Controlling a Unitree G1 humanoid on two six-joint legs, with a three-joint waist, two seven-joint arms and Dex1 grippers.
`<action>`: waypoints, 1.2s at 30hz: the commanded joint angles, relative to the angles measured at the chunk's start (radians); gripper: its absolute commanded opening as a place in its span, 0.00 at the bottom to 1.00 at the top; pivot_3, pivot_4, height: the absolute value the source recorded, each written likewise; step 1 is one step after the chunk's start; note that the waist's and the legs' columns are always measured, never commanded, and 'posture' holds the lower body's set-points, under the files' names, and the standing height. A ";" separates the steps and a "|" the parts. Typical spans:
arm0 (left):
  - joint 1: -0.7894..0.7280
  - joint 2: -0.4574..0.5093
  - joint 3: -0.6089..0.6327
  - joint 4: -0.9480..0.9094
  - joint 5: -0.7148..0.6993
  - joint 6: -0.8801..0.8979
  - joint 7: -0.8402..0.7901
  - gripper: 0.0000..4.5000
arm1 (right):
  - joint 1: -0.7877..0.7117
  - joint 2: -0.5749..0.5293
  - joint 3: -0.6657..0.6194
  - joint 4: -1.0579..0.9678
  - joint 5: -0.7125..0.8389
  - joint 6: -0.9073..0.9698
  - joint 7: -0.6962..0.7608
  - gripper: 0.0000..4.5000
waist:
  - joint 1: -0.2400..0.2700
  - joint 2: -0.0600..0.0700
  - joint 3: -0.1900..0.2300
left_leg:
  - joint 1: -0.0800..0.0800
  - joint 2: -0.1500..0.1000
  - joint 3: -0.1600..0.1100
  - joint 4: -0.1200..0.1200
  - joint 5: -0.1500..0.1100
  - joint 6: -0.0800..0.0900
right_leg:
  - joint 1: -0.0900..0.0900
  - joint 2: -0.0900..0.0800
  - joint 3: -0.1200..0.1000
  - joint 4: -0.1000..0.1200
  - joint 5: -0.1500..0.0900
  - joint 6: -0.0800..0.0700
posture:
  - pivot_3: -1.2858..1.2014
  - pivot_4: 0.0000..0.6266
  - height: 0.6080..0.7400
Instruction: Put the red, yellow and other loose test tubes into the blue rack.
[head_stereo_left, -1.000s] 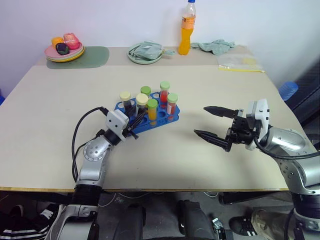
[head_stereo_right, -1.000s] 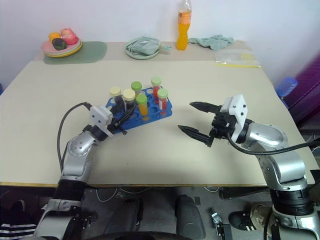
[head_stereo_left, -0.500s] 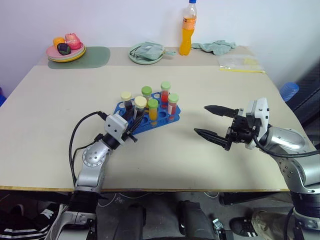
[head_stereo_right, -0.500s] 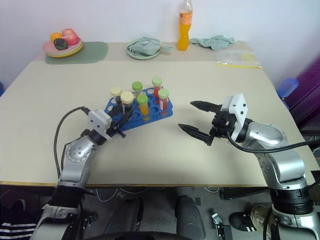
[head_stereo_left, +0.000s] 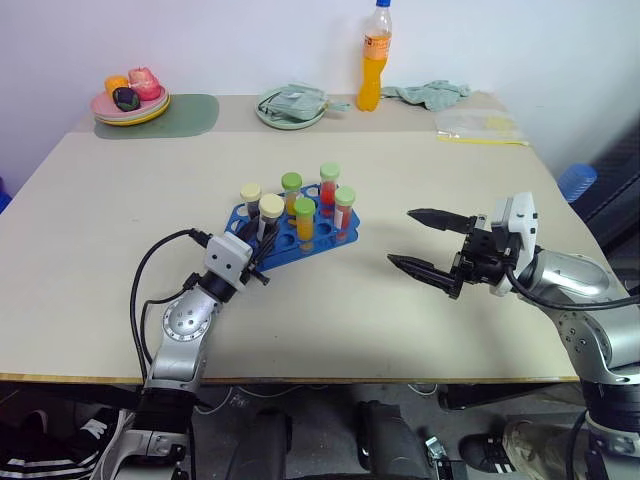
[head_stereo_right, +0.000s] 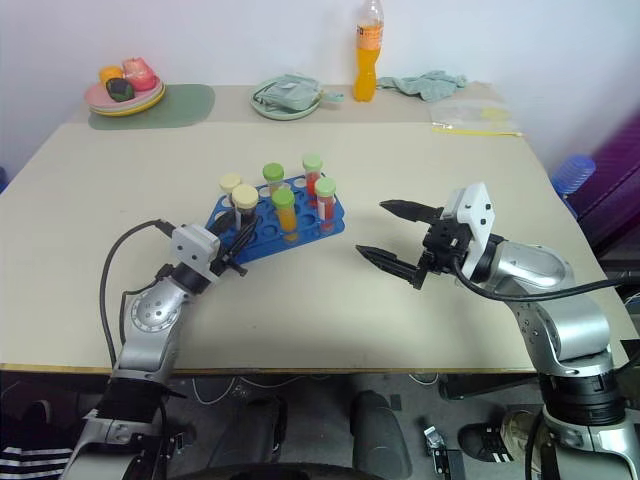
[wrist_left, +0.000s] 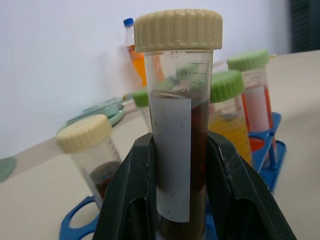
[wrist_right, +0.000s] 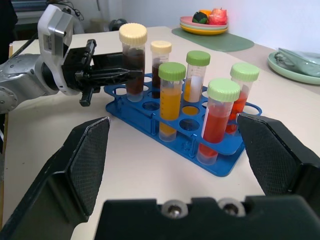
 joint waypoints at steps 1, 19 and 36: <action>0.032 0.011 0.007 -0.021 -0.010 0.003 0.007 0.17 | -0.022 -0.001 -0.014 -0.012 0.012 0.000 -0.003 1.00 | -0.001 0.000 0.000 | 0.000 0.000 0.000 0.000 0.000 0.000 | 0.000 0.000 0.000 0.000 0.000 0.000 | 0.52 0.24 1.00; 0.028 -0.051 0.065 -0.020 -0.300 0.224 -0.078 0.67 | -0.048 0.003 -0.006 -0.024 0.014 0.021 -0.022 1.00 | 0.000 0.001 -0.001 | 0.000 0.000 0.000 -0.001 0.000 0.000 | 0.000 0.000 0.000 -0.001 -0.001 0.001 | 0.52 0.24 1.00; 0.248 0.319 0.314 -0.295 -0.578 0.418 -0.382 1.00 | -0.059 -0.030 -0.002 0.048 0.006 0.007 0.067 1.00 | -0.003 0.002 0.000 | -0.004 0.001 0.000 -0.002 0.000 0.000 | -0.004 0.000 0.000 -0.003 -0.002 0.000 | 0.52 0.24 1.00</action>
